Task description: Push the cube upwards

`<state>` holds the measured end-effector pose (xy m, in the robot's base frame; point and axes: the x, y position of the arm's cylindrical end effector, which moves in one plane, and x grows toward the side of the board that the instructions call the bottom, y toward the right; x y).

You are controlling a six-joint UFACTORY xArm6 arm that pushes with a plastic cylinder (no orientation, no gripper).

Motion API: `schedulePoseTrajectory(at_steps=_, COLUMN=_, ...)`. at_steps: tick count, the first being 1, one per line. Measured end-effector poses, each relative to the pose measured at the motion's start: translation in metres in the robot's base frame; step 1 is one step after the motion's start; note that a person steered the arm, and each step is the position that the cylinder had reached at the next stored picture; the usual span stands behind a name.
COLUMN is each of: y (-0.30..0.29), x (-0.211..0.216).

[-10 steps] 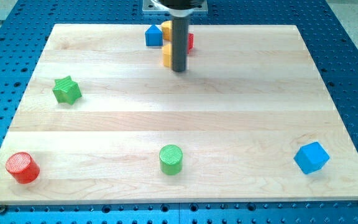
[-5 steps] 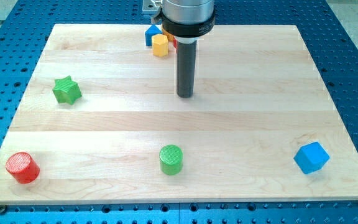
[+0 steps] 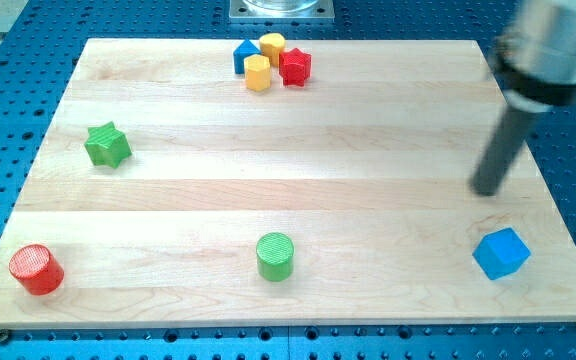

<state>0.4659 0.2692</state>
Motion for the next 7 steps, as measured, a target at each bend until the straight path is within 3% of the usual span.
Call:
schedulePoseTrajectory(at_steps=1, y=0.068, x=0.027)
schedulePoseTrajectory(at_steps=2, y=0.07, x=0.064)
schedulePoseTrajectory(at_steps=3, y=0.033, x=0.115)
schedulePoseTrajectory(at_steps=5, y=-0.061, x=0.14)
schedulePoseTrajectory(at_steps=7, y=-0.066, x=0.042)
